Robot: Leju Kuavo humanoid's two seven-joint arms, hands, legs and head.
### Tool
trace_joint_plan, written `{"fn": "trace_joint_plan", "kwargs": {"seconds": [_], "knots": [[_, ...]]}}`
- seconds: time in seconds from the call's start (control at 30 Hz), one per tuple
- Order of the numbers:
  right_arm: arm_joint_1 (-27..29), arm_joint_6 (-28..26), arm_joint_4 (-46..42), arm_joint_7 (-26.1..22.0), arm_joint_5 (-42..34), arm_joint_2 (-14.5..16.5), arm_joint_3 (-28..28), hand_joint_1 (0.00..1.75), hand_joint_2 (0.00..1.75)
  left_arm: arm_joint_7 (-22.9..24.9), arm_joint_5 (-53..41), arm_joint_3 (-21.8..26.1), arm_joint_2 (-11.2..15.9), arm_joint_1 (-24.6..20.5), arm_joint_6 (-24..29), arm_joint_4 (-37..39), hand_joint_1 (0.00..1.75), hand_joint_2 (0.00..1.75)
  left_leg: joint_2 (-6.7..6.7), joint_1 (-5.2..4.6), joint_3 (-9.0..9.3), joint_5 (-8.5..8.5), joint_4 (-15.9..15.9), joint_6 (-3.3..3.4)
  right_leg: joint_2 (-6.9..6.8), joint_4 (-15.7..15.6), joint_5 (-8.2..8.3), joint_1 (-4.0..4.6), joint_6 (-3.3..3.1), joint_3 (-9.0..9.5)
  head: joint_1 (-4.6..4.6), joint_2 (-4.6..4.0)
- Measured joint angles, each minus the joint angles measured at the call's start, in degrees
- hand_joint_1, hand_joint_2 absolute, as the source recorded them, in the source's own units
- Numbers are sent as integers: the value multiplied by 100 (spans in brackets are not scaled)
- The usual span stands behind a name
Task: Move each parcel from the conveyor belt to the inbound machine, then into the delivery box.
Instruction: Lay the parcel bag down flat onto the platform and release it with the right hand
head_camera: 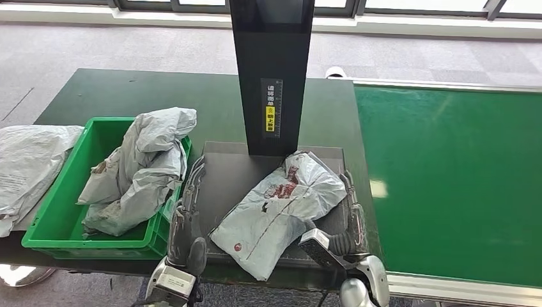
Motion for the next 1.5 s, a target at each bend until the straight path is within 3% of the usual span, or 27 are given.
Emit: {"fn": "trace_joint_plan", "kwargs": {"seconds": [0.3,0.43,0.6,0.73,0.87,1.07,1.27,1.5], "knots": [[374,78,-790,-14,-24,-111,-36,0,175,14,-46,0,-2,-2,-7,8,0,0,4,0,1,-1,0,-2,8,0,0,0,0,-2,-1,1],[620,-143,-1235,-236,-279,-137,-36,0,175,128,-290,-1,-2,-3,-40,11,0,0,0,0,3,-1,1,-2,3,0,0,0,0,0,-1,1],[1485,-906,-2939,-845,-1214,-178,-36,0,175,486,-989,-4,-4,-19,97,68,0,0,-2,-1,-3,-9,1,1,-1,0,-4,-1,-3,-1,0,0],[1871,-1330,-4281,-1019,-1758,-204,-36,0,175,640,-1636,-56,-10,-126,605,287,0,0,11,-2,1,-18,1,2,11,-2,-7,-2,-5,-7,0,0],[1893,-1368,-5184,-1031,-1955,-207,-36,0,175,836,-2090,-159,-11,-425,683,849,0,175,11,-2,8,-15,1,5,10,-2,-5,-2,-4,-2,0,-1],[1681,-1366,-5916,-1028,-1726,-178,-36,0,175,1530,-3566,-348,-32,-867,1145,1926,0,175,19,-2,12,-1,1,6,12,-1,11,-2,-3,4,0,1],[1507,-1364,-6103,-1022,-1757,-175,-36,0,175,2323,-4543,-466,-46,-1105,1096,2672,0,175,20,-2,13,0,1,5,13,-1,12,-2,-5,4,0,0],[1348,-1364,-6137,-1022,-1750,-148,-36,0,175,2510,-5042,-586,-86,-1394,867,3482,0,175,20,-2,13,0,1,5,14,-1,12,-2,-5,3,0,1]]}}
